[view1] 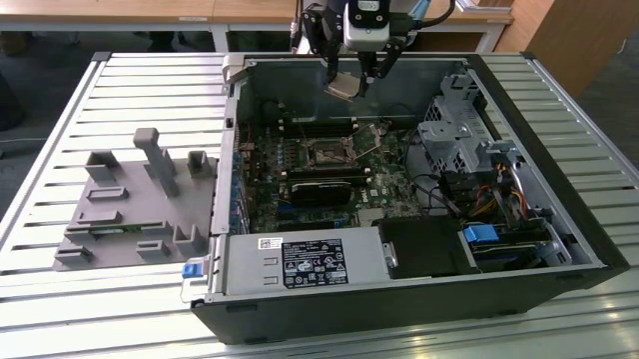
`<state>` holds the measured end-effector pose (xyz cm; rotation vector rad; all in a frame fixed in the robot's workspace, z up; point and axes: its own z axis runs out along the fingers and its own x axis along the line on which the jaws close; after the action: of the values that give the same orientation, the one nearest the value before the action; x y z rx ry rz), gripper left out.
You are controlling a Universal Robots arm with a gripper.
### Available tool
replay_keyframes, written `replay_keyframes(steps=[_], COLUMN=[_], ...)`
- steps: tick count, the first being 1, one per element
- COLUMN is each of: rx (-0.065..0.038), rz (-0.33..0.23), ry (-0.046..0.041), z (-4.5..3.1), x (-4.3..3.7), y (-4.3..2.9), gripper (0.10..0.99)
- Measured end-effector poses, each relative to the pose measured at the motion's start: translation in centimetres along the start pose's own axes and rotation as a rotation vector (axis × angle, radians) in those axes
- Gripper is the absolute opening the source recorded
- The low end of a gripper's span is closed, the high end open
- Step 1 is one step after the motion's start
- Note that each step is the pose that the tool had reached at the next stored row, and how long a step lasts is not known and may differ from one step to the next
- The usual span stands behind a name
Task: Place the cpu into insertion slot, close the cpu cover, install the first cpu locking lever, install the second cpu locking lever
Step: 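Place the cpu into insertion slot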
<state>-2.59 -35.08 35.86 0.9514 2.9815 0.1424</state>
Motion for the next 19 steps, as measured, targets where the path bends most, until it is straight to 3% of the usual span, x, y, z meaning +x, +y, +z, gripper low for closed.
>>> replay_keyframes(steps=[11,19], rx=[0.000,-0.001], rz=[0.013,0.070], ry=[-0.0012,-0.0063], z=[0.14,0.19], x=[0.00,-0.01], y=[-0.01,-0.02], gripper=[0.541,0.541])
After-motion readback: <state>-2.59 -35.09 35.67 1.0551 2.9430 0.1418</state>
